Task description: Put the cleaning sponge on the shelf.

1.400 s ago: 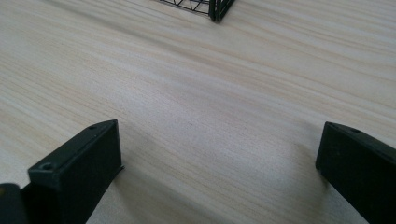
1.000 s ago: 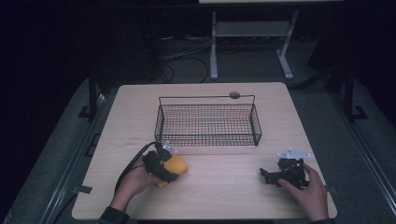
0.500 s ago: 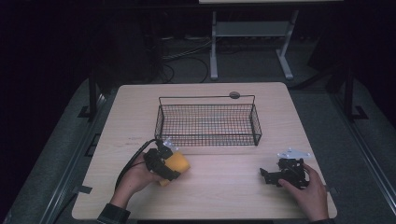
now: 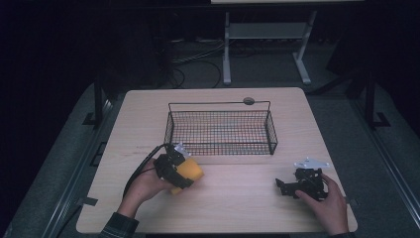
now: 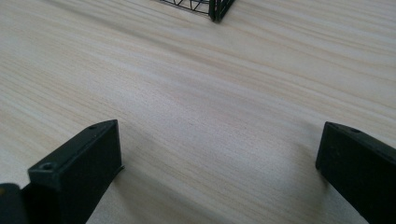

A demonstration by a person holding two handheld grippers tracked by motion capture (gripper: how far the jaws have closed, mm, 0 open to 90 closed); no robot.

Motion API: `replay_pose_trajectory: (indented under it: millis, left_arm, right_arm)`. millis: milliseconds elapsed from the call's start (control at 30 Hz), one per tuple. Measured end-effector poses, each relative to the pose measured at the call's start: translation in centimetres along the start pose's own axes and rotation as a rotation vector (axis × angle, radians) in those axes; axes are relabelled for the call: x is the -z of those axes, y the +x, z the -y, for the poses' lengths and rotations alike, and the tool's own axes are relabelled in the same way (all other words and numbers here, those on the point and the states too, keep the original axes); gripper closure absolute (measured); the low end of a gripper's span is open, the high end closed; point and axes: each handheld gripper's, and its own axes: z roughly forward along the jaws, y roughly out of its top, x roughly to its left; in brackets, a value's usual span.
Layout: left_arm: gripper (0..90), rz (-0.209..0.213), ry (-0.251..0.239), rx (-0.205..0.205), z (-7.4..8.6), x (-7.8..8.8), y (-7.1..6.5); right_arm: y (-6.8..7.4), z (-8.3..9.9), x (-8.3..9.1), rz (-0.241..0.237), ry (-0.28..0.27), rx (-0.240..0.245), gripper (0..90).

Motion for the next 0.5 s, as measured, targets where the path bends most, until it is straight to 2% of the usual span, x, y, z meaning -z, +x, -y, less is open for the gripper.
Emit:
replay_pose_trajectory:
  millis: [500]
  left_arm:
    - [22.3, 0.007, -0.019, -0.015, -1.8, 1.5, -0.1]
  right_arm:
    - [0.0, 0.0, 0.0, 0.0, 0.0, 0.0, 0.0]
